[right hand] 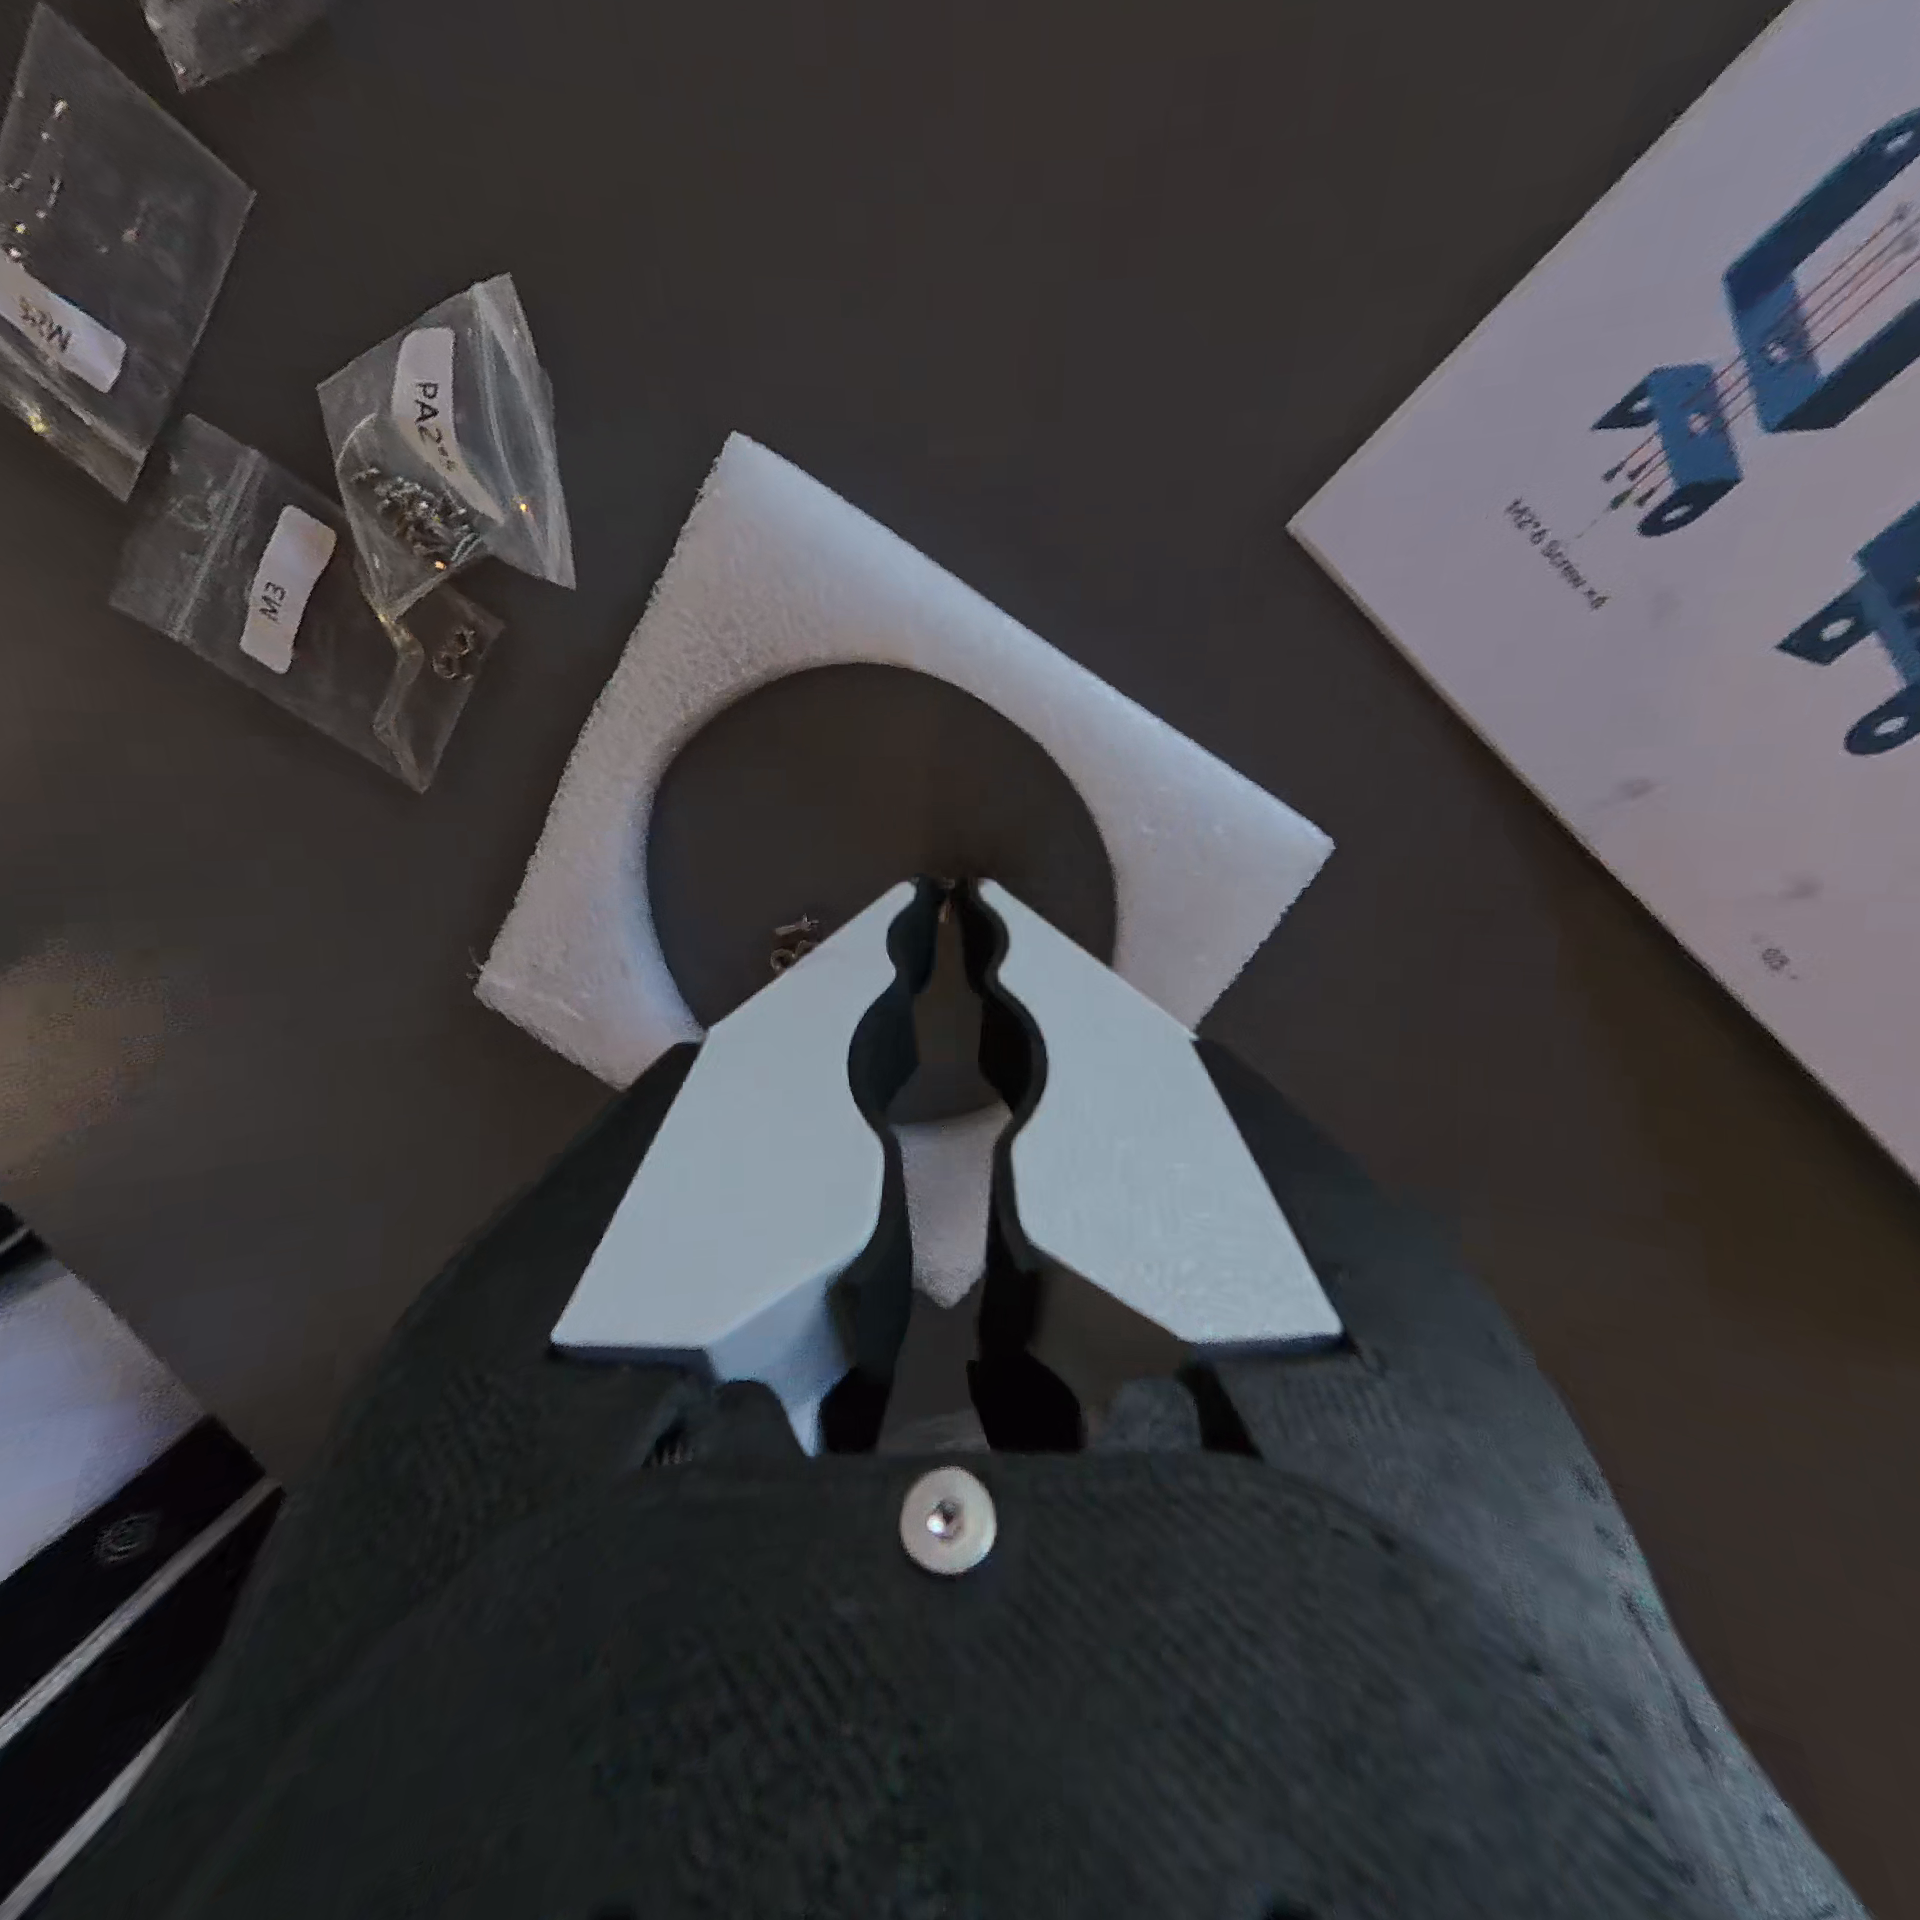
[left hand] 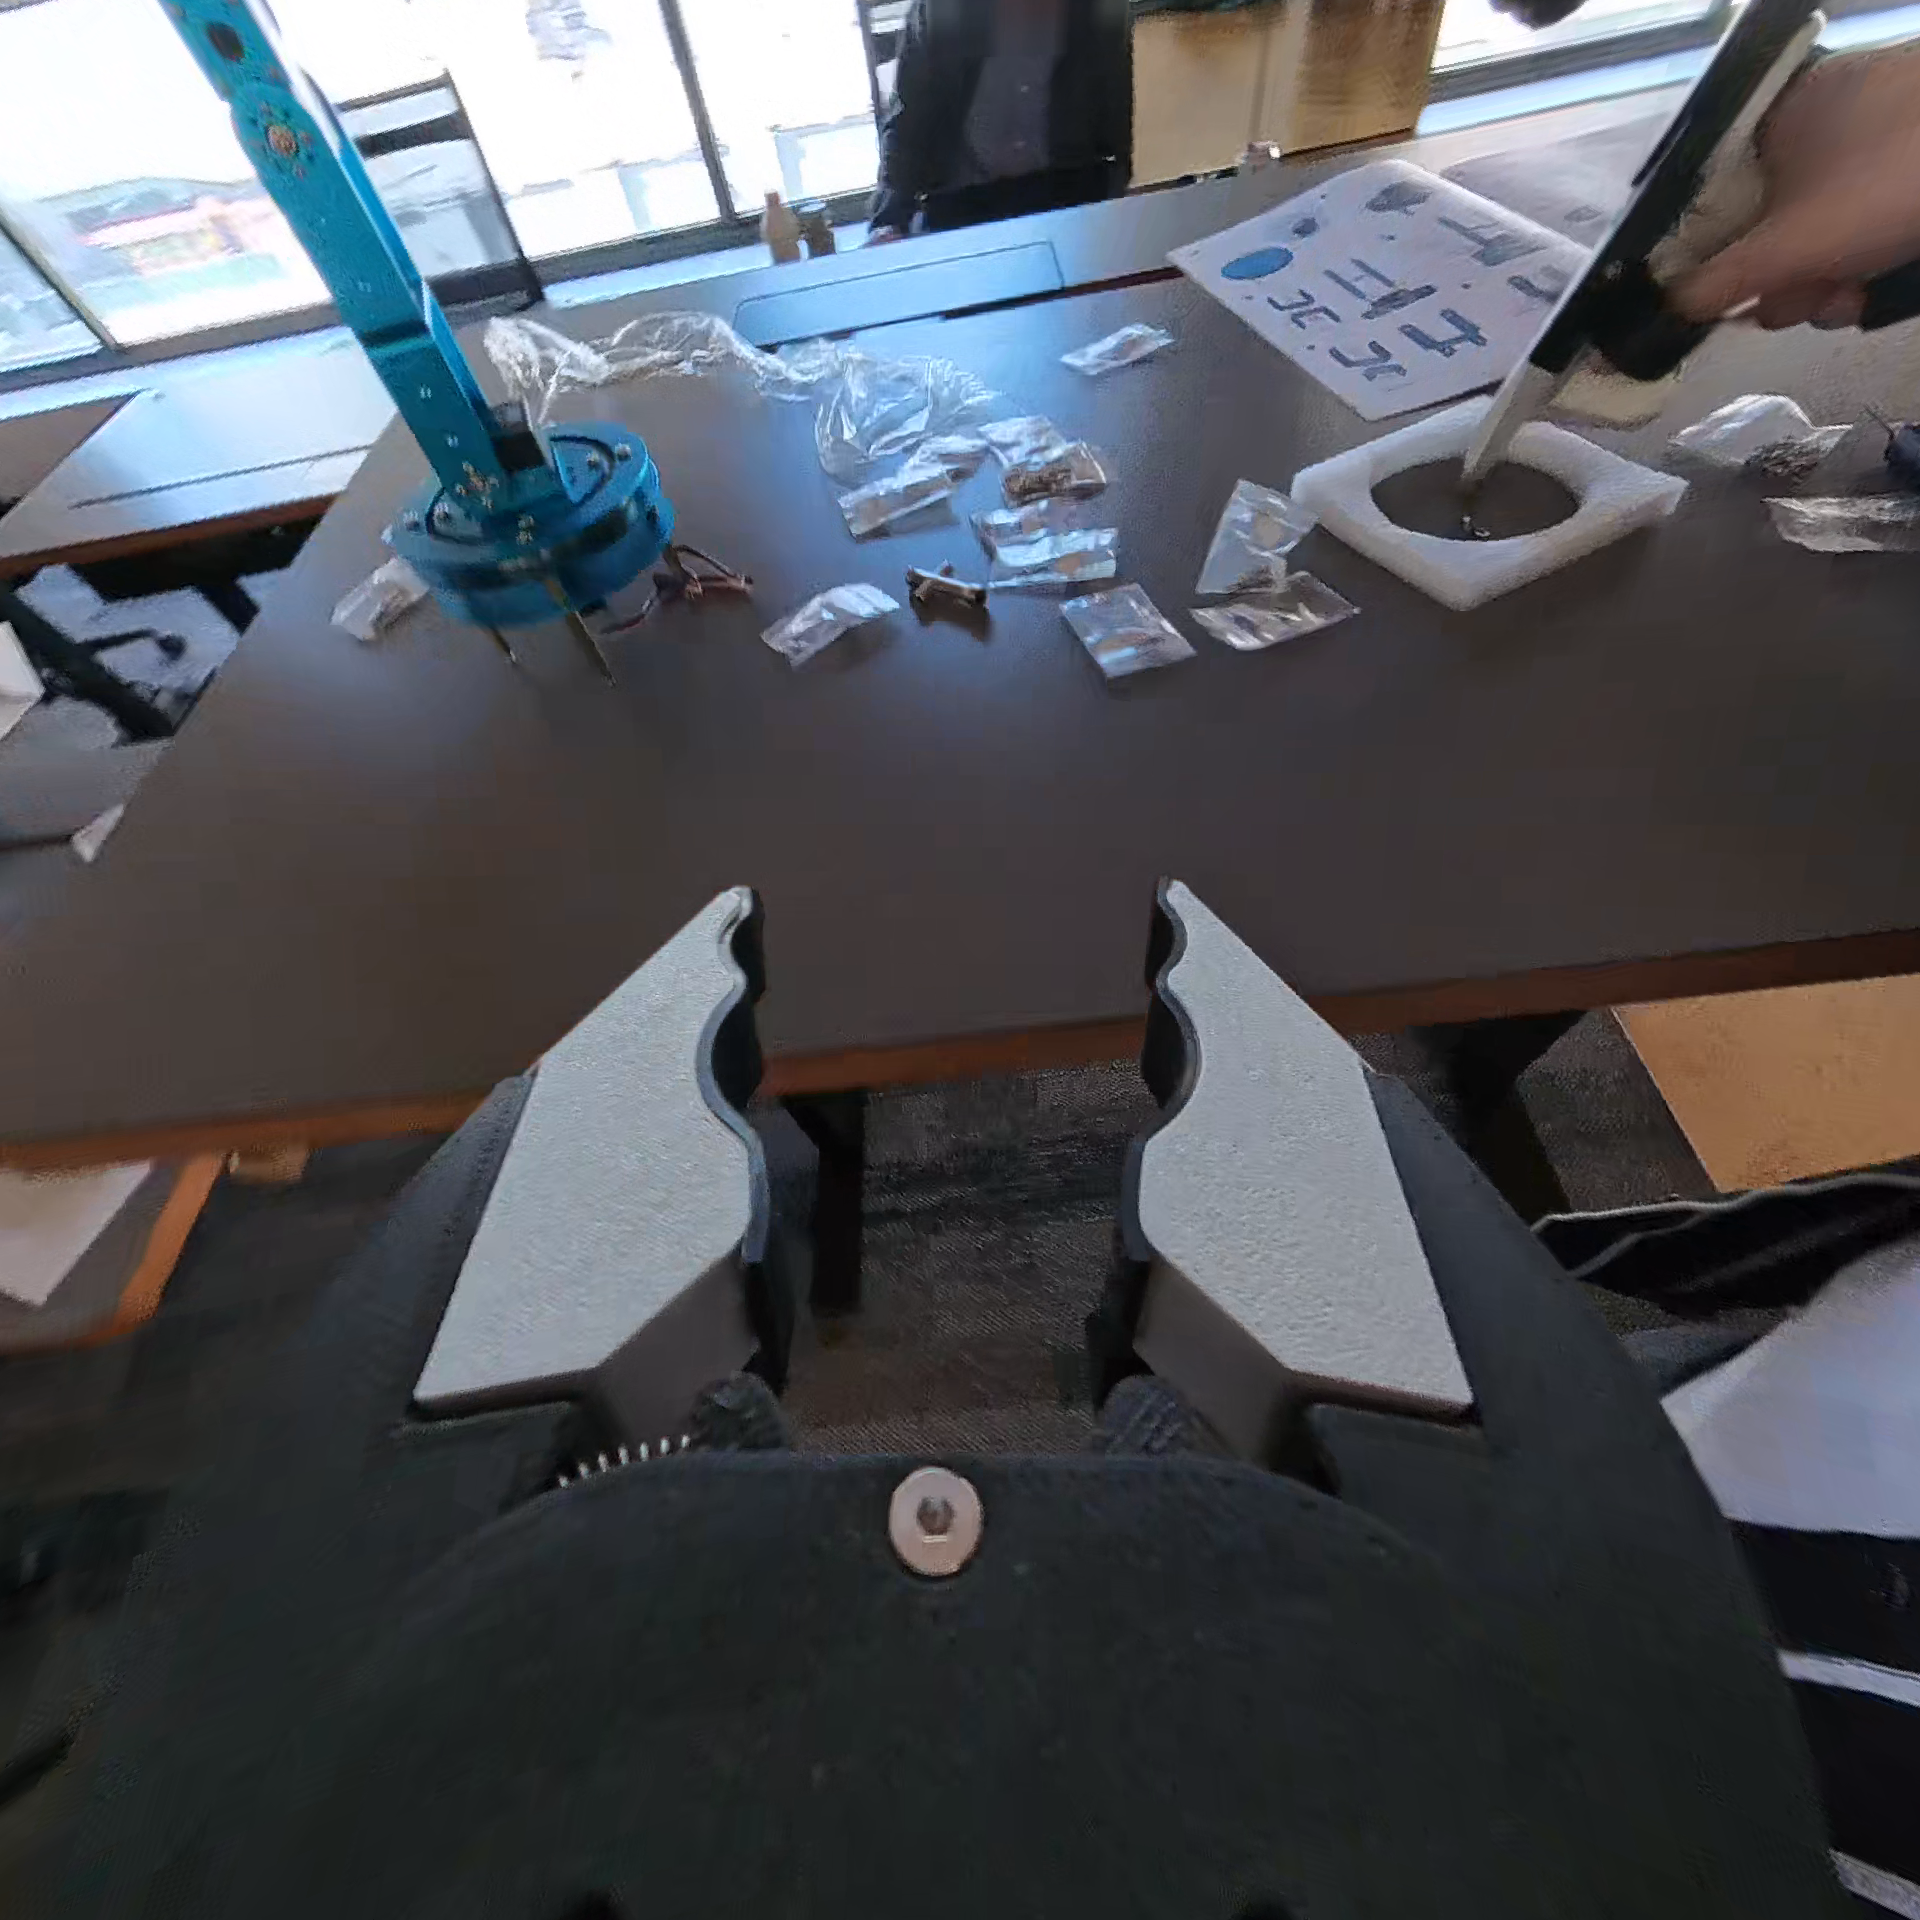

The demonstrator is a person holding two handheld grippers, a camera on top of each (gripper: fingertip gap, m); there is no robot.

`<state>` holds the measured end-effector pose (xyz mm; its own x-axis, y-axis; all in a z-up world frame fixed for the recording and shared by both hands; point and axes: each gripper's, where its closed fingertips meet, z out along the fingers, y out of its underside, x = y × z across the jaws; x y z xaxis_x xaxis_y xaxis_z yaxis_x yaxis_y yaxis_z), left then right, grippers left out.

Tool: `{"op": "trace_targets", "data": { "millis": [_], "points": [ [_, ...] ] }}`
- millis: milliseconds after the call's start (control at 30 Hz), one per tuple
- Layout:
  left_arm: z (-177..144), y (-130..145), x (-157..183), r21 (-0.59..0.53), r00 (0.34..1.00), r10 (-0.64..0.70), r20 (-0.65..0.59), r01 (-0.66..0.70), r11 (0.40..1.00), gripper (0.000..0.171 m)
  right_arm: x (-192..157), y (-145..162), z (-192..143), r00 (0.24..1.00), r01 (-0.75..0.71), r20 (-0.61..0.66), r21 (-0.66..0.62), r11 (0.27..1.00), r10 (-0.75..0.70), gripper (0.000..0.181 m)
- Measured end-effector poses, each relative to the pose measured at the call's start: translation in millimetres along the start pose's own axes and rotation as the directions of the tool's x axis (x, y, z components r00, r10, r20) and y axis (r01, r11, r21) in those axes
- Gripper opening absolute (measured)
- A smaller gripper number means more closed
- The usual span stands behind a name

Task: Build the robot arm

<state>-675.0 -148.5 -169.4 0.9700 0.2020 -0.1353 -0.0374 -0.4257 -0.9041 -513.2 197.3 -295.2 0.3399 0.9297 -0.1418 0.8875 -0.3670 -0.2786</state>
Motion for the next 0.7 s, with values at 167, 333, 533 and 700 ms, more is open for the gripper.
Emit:
{"op": "trace_targets", "data": {
  "millis": [167,333,533,700],
  "points": [
    [53,-36,-26,0.047,0.977,0.103,-0.184,-0.096,0.994,0.073,-3,0,-8,0.996,-0.069,-0.045,0.067,0.995,0.072,0.004],
    [127,-61,67,0.042,0.730,0.248,-0.637,-0.289,0.957,0.031,-14,0,-71,0.988,-0.113,-0.060,0.364,0.925,0.144,0.004],
    [227,-75,191,0.050,0.379,0.317,-0.869,-0.570,0.820,0.011,-21,26,-129,0.973,-0.195,0.003,0.554,0.809,0.232,0.004],
    [261,-57,236,-0.077,0.276,0.177,-0.945,-0.711,0.699,0.007,-24,55,-131,0.958,-0.257,0.054,0.600,0.758,0.282,0.004]
  ]
}}
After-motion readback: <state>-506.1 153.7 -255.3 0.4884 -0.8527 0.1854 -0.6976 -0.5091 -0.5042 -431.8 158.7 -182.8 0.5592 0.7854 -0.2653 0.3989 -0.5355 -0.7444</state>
